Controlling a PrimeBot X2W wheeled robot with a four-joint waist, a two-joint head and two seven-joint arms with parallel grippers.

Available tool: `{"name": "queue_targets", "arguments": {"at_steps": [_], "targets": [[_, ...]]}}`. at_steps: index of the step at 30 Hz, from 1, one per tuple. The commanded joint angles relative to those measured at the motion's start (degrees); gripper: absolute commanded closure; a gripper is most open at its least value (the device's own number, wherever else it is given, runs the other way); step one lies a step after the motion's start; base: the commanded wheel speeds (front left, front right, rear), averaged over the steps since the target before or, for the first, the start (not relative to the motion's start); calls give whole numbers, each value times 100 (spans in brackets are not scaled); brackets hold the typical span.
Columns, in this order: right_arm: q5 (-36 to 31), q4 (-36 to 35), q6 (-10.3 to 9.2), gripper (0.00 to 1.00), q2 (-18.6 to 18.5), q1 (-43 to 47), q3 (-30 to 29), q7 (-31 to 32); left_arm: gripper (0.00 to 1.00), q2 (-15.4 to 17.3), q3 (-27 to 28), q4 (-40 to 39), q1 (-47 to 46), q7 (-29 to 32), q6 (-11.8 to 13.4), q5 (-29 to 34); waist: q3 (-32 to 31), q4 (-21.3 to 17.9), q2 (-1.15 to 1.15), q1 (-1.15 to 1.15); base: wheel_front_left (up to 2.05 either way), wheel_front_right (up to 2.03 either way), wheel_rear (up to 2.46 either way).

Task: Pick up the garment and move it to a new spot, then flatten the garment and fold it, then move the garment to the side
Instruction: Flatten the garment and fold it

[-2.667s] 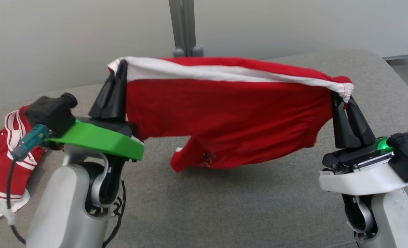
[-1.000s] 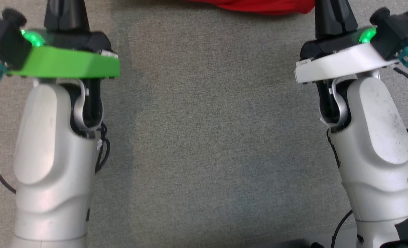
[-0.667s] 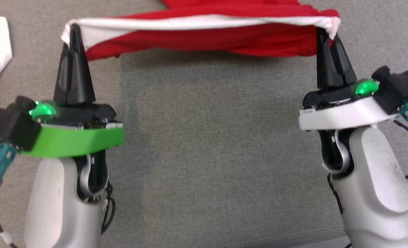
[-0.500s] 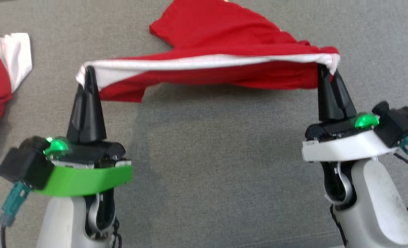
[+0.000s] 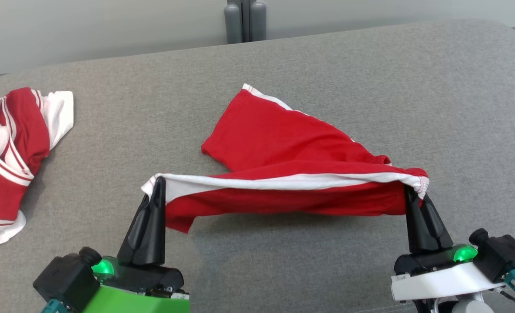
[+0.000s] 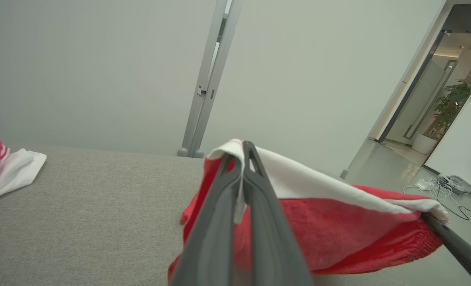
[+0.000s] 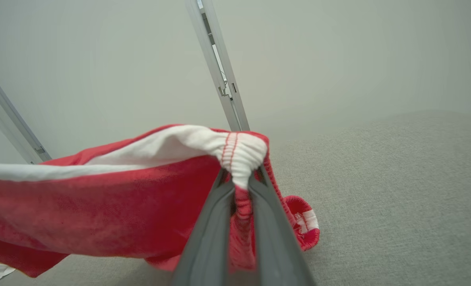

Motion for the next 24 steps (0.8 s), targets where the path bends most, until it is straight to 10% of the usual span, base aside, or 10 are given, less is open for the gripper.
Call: {"name": "queue_targets", "arguments": {"at_steps": [1, 24], "targets": [[63, 80, -3, 100, -17, 95, 13, -17, 100, 44, 10, 53, 59, 32, 11, -63, -15, -149, 0, 0, 0, 0, 0], [735, 1734, -3, 100, -13, -1687, 162, -17, 100, 550, -704, 4063, -4043, 110, -368, 112, 1611, -766, 0, 0, 0, 0, 0]]}}
